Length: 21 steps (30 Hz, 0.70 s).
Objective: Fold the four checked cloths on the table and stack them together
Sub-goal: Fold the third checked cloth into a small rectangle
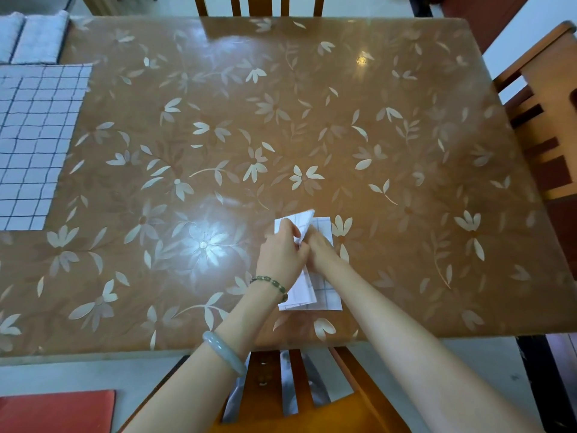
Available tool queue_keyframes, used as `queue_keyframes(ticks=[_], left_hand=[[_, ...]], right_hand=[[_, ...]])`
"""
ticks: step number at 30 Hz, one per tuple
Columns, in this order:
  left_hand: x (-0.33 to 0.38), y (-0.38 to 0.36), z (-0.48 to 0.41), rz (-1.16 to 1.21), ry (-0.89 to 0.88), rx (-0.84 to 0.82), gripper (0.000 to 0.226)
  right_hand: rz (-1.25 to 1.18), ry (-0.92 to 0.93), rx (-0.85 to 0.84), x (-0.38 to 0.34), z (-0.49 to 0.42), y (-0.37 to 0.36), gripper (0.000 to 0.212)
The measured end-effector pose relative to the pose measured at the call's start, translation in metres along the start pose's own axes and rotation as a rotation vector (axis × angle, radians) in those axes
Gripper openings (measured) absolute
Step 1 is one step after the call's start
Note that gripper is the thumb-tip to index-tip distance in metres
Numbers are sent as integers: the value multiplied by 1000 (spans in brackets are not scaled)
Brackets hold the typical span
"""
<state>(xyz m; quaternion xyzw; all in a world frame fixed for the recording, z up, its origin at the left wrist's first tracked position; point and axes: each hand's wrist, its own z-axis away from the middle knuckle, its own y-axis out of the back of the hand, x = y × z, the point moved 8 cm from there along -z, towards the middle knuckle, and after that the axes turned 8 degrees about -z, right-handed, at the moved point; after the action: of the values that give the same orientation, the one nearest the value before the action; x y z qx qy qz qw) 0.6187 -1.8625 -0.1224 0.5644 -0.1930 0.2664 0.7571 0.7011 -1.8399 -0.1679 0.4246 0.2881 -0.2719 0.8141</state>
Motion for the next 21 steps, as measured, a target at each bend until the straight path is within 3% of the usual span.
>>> queue_keyframes(ticks=[2, 5, 7, 9, 12, 16, 21], left_hand=[[0, -6, 1, -5, -5, -14, 14], [3, -16, 1, -18, -19, -34, 15], [7, -26, 1, -29, -44, -46, 15], [8, -35, 1, -29, -47, -37, 16], [9, -49, -1, 26, -18, -71, 19], [10, -55, 2, 126, -67, -188, 37], [-29, -21, -14, -122, -259, 0, 36]], right_hand=[[-144, -52, 24, 15, 0, 4, 23], [-797, -185, 193, 50, 10, 22, 12], [-994, -254, 248, 69, 18, 30, 14], [-981, -294, 218, 76, 20, 28, 24], [-857, -298, 160, 72, 18, 23, 20], [-682, -308, 256, 82, 10, 31, 34], [-591, -318, 300, 91, 3, 29, 18]])
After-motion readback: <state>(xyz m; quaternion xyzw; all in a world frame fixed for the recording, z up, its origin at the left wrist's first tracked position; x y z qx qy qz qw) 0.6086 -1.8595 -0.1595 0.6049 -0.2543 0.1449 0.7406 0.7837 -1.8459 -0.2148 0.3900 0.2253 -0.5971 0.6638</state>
